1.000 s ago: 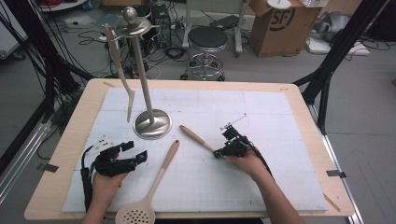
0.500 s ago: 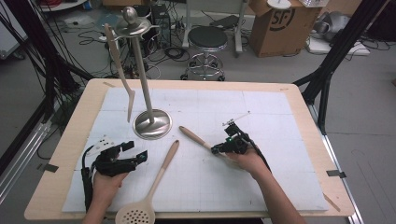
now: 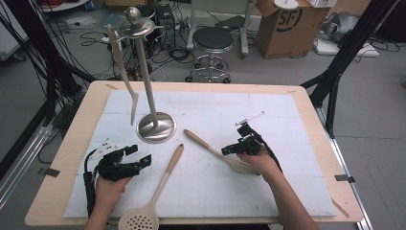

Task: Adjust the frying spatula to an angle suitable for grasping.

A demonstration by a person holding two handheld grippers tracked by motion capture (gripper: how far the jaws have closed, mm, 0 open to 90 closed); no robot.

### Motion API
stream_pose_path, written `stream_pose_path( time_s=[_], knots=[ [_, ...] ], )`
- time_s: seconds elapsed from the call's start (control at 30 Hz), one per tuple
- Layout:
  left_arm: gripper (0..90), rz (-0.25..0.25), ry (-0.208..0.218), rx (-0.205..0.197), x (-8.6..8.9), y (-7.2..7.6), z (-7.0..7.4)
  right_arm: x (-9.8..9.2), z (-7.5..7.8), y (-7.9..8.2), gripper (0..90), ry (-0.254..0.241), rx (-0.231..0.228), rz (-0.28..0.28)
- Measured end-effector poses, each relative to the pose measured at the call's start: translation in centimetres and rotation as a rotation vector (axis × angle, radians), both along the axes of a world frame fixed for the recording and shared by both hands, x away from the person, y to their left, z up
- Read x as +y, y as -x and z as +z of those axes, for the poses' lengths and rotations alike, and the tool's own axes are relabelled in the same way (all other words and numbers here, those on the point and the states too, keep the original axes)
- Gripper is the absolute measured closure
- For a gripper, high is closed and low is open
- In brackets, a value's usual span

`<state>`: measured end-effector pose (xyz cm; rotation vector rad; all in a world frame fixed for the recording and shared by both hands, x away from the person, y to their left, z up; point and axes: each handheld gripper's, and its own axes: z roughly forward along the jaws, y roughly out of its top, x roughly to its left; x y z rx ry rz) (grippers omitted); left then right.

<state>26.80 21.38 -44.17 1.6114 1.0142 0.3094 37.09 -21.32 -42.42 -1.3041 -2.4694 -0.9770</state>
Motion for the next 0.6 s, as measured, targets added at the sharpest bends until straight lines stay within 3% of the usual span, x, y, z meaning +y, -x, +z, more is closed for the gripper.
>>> stream_pose_path(
  time_s=[0.27, 0.6],
  knots=[
    [20.6, -0.001, 0.002, 0.001, 0.02, -0.03, -0.04, 0.42, -0.41, -0.54, 60.3, -0.015, 0.012, 0.013],
    [20.6, -0.007, 0.004, -0.003, -0.32, -0.23, -0.01, 1.07, -0.90, -0.86, 58.9, 0.012, 0.024, 0.030]
  ],
)
